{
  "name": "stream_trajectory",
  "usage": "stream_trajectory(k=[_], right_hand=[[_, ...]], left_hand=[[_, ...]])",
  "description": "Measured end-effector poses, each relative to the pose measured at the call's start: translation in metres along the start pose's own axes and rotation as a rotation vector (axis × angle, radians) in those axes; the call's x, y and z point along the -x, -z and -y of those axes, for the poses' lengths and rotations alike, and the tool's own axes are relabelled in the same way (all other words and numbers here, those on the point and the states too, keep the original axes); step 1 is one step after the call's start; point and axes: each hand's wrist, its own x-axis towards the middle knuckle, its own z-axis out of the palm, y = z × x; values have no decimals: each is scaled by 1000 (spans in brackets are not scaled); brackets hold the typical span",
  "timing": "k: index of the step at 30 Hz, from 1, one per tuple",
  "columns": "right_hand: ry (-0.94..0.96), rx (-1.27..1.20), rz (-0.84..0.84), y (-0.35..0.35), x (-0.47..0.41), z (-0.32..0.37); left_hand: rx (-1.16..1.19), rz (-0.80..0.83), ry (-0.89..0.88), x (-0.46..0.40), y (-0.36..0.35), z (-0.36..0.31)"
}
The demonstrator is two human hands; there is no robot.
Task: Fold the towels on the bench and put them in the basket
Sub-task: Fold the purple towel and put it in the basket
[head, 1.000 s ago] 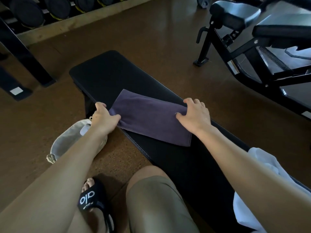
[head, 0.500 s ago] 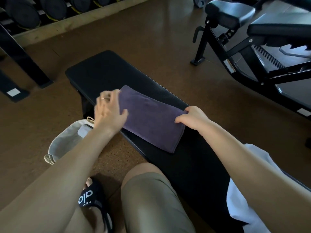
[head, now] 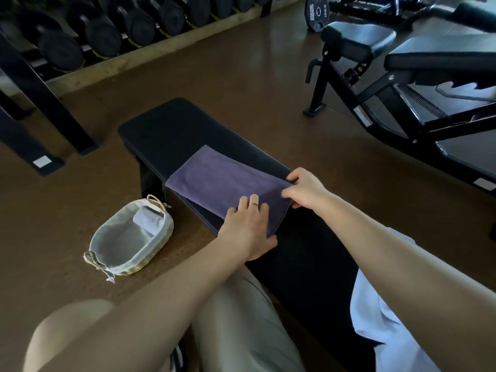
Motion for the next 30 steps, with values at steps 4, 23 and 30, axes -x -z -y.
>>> stream_trajectory(k=[4,23,30], right_hand=[[-79,-182,103,10,16,2],[127,-166,107,8,43,-13],[197,-35,80,2,46,-13]], left_hand=[[-61,40,-102,10,8,8],[-113,90,-110,45,15,20],[-110,41,-91,48,12,17]])
